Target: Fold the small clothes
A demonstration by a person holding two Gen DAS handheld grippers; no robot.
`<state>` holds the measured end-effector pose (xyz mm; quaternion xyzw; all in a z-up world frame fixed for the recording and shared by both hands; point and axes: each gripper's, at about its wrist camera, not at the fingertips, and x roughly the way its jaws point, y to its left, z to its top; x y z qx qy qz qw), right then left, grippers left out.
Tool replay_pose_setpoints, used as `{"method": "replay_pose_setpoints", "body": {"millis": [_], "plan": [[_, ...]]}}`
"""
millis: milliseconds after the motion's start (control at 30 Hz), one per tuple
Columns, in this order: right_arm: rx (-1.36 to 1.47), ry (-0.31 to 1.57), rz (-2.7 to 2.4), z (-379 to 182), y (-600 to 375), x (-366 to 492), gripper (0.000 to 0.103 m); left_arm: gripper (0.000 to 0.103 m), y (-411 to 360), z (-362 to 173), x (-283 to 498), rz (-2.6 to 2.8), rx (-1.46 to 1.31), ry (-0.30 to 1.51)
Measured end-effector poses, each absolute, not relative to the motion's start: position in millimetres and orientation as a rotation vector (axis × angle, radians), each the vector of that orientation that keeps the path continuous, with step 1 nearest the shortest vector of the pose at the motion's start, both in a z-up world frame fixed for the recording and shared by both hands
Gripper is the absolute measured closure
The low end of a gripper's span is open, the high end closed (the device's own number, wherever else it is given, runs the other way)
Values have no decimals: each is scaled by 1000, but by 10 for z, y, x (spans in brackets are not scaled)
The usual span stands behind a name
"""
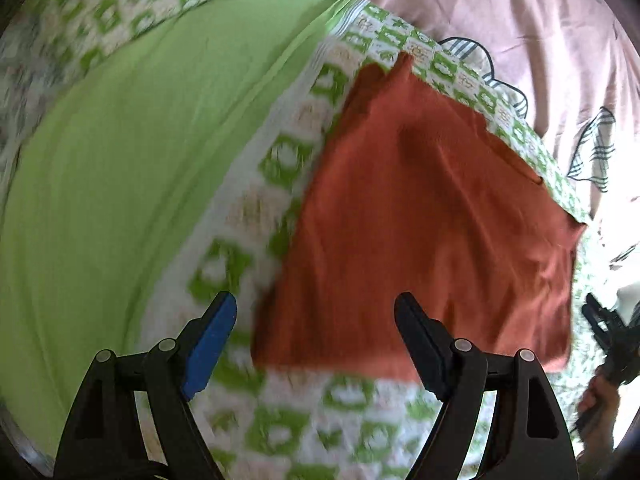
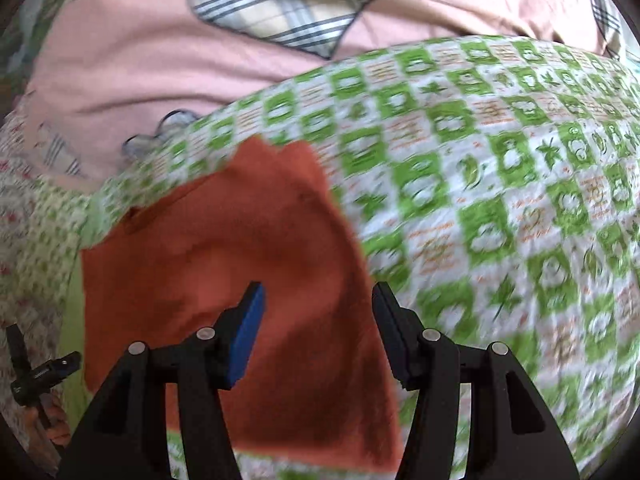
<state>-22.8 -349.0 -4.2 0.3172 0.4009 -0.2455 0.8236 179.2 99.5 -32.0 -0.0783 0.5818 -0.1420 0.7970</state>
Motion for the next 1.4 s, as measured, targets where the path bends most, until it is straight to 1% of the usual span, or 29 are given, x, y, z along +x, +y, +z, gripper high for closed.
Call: {"method": "replay_pose_setpoints", "body": {"millis": [167,267,400,567,733,833,900,933,967,1000,1033,1067,1233,1400], "plan": [[674,891,-426,-40,-3080,-153,46,21,997,-368,1410,-343,-240,1271],[657,921,-367,-60,-2863,-96,46,21,938,-484,1285,-361,-279,1312],[650,949,-319,-92,-2657,-48,45,21,893,-647,1160,-348,-296,1321],[642,976,-279,-114,-2503,3,44,21,967,-833,1279,-306,-417,1308],[634,995,-257,-110,-2421,20,43,21,992,-824,1529,-284,-479,1254],[632,1004,-251,-114,-2410,42,43,24,988,-804,1686,-264,-476,1225],[633,1006,-249,-114,-2414,62,43,36,945,-789,1760,-257,-448,1209],[634,1005,-249,-113,-2412,58,43,48,918,-775,1787,-261,-421,1202],[635,1006,-247,-115,-2419,66,43,63,903,-767,1810,-271,-412,1201],[633,1011,-253,-110,-2404,53,43,71,886,-759,1835,-290,-415,1205],[635,1011,-252,-113,-2413,56,43,82,873,-737,1849,-304,-419,1206],[641,1011,-251,-118,-2424,56,43,87,852,-687,1844,-307,-403,1196],[690,982,-260,-101,-2583,14,43,96,548,-280,1664,-391,-289,1102],[734,942,-278,-38,-2845,-28,43,97,-128,94,1364,-569,-151,1032]]}}
